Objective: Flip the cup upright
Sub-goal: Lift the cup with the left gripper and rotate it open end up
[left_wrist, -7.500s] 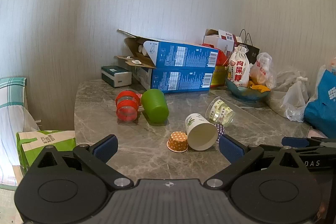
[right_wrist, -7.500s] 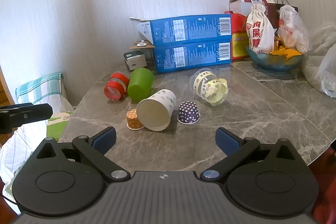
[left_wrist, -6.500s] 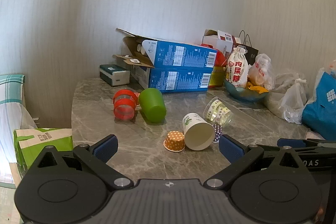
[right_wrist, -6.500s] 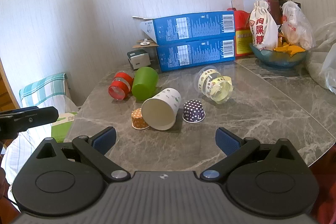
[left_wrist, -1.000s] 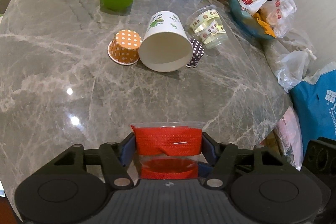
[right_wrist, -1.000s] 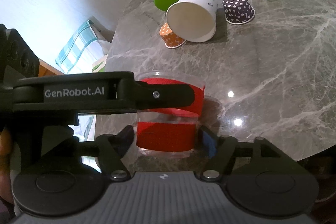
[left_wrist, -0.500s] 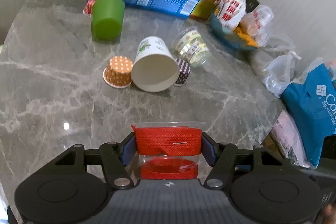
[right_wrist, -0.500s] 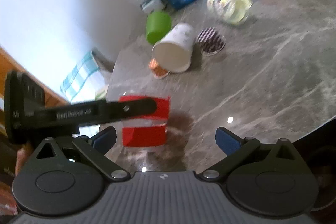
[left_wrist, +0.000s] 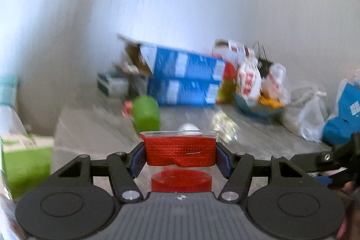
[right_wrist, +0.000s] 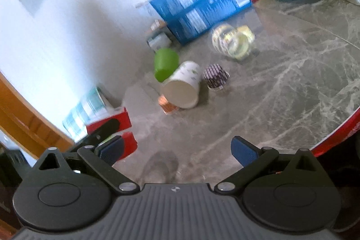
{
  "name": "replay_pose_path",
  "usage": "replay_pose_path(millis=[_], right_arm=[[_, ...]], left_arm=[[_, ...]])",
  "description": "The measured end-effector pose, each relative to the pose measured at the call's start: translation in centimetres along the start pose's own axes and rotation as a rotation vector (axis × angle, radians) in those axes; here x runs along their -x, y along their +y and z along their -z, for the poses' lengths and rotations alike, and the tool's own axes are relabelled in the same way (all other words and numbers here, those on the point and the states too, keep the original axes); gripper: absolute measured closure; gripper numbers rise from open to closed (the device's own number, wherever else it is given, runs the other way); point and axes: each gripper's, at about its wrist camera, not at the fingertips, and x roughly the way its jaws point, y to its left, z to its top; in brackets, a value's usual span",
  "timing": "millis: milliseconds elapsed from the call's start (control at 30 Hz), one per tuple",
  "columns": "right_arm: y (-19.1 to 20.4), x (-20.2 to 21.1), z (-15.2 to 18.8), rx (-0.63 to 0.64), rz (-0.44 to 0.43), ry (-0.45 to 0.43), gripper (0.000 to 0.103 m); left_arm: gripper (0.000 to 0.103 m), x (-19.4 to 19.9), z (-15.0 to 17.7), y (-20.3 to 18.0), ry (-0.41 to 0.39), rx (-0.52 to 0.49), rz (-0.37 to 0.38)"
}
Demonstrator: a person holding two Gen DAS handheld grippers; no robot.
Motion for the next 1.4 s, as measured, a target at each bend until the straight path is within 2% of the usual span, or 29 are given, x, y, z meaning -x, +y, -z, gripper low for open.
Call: replay_pose_path(millis=[167,233,333,500,633,700,1000,1233,1400], right_arm=[[0.8,0.4,1.5,0.033,0.035,-0.076,0.001],[0.5,0.5,2.1,0.026,0.027,-0.095,0.001],[0.1,0.8,3.0,0.044,0.035,-0.168,0.001],[1.1,0.0,4.4,0.213,0.251,-0.321,0.001],[0.6,-0.5,5.0,0.23,0.261,-0.326,0.001],[0.2,-0.4,5.6,0.217,0.244,-0.313,0.001],[-1.8,0.4,7.7,0.159,0.195,-0.32,0.001],[-3.0,0.4,8.5,0.129,0.189,-0.306,0.001],[-3.4,0.5,8.9,0.118,0.177,-0.314,0.001]], left_arm=[[0.036,1.2,1.3,-0.9,-0.12,-0.043,-0.058],[0.036,1.4,1.9,-1.4,-0.15,-0.058,-0.067],[0.036,1.2,2.9,-1.9,-0.18,-0.069,-0.07],[0.036,1.9,4.5,-2.2,-0.274,-0.087,-0.059],[0.036,3.6,6.0,-2.8,-0.406,-0.114,-0.067],[0.036,3.7,6.7,-3.1,-0.436,-0.118,-0.083],[0.036,1.1,8.4,-3.8,-0.394,-0.077,-0.109],[0.035,0.1,9.4,-3.6,-0.382,-0.101,-0.111],[0.035,-1.7,9.7,-4.1,-0.326,-0.115,-0.119]])
